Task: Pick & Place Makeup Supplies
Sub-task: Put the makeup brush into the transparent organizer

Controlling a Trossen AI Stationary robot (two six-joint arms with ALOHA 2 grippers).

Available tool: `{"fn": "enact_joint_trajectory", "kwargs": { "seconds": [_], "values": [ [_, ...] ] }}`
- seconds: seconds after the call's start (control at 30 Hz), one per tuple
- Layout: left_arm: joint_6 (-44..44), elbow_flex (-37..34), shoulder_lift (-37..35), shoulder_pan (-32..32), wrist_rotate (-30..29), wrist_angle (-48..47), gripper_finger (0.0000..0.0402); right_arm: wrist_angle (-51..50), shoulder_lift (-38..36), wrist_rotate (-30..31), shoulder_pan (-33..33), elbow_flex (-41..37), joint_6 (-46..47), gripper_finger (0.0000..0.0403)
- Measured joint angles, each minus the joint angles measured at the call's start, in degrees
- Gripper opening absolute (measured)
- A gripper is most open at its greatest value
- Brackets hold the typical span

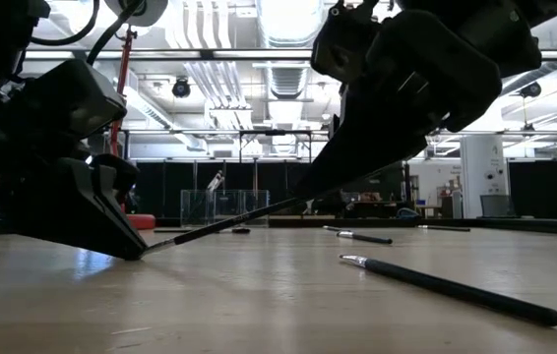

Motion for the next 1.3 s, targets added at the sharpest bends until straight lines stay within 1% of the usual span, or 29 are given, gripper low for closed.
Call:
{"fn": "enact_joint_trajectory", "kwargs": {
  "seconds": [0.2, 0.4, 0.5, 0.8, 1.07, 1.17, 1.3],
  "values": [
    [0.0, 0.0, -0.02, -0.02, 0.02, 0.02, 0.0, 0.28, 0.0, 0.0, 0.0, 0.0, 0.03, 0.0085],
    [-0.04, 0.0, -0.02, -0.02, 0.03, 0.04, 0.0, 0.35, 0.0, -0.02, 0.0, -0.33, 1.32, 0.0058],
    [-0.07, 0.0, -0.02, -0.02, 0.04, 0.04, 0.0, 0.37, 0.0, 0.0, 0.0, -0.63, 1.98, 0.0053],
    [-0.11, 0.0, -0.02, -0.02, 0.04, 0.07, 0.0, 0.77, 0.02, 0.0, 0.0, -0.74, 2.4, 0.0071],
    [-0.13, 0.0, -0.04, -0.02, 0.05, 0.07, 0.0, 0.83, 0.02, -0.09, 0.0, -0.76, 3.2, 0.0073],
    [-0.13, 0.0, -0.04, -0.02, 0.04, 0.09, 0.0, 0.97, 0.02, -1.14, 0.0, -0.76, 3.7, 0.0074],
    [-0.15, 0.0, -0.04, -0.02, 0.07, 0.09, 0.0, 2.0, 0.02, -1.51, 0.0, -0.79, 3.72, 0.0093]
  ]
}}
